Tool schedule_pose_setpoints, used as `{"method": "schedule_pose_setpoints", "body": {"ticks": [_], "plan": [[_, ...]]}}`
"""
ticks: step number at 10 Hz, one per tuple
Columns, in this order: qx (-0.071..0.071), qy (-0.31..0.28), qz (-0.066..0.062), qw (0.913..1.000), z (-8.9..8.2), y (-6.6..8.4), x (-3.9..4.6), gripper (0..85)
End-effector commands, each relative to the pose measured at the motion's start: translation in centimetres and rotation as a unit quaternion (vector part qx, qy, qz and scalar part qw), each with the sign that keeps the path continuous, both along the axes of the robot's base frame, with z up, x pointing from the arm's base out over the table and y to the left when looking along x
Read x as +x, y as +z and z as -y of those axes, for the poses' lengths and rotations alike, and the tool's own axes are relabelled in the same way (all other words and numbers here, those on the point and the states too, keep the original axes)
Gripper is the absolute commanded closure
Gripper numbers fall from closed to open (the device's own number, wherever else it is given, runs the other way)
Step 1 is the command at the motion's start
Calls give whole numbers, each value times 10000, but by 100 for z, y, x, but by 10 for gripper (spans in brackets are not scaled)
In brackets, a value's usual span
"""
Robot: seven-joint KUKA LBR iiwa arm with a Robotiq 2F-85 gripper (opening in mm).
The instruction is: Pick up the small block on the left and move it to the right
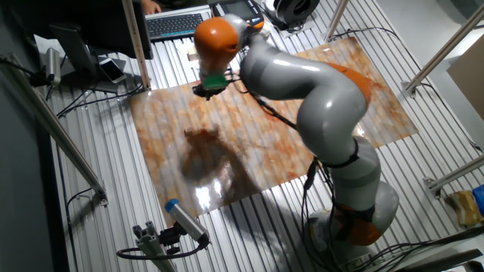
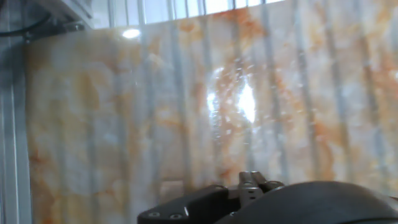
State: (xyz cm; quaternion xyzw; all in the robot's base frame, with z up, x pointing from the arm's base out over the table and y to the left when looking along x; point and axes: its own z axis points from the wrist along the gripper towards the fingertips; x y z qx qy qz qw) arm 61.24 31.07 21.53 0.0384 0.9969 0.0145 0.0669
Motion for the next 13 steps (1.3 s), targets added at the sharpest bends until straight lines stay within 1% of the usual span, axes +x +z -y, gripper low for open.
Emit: {"method": "schedule_pose_setpoints", "body": {"ticks": [1, 3, 4, 5, 6, 7, 8, 11, 13], "plan": [[12, 33, 13, 10000, 136, 8, -6, 850], [23, 96, 70, 9999, 313, -34, -37, 850], [113, 148, 95, 9998, 423, -75, -58, 850], [134, 182, 127, 9997, 496, -105, -76, 850], [132, 206, 166, 9996, 537, -120, -88, 850], [84, 192, 204, 9996, 556, -124, -109, 850], [68, 189, 219, 9996, 583, -131, -142, 850], [98, 279, 247, 9993, 687, -183, -208, 850], [116, 404, 245, 9988, 816, -272, -242, 850]]}}
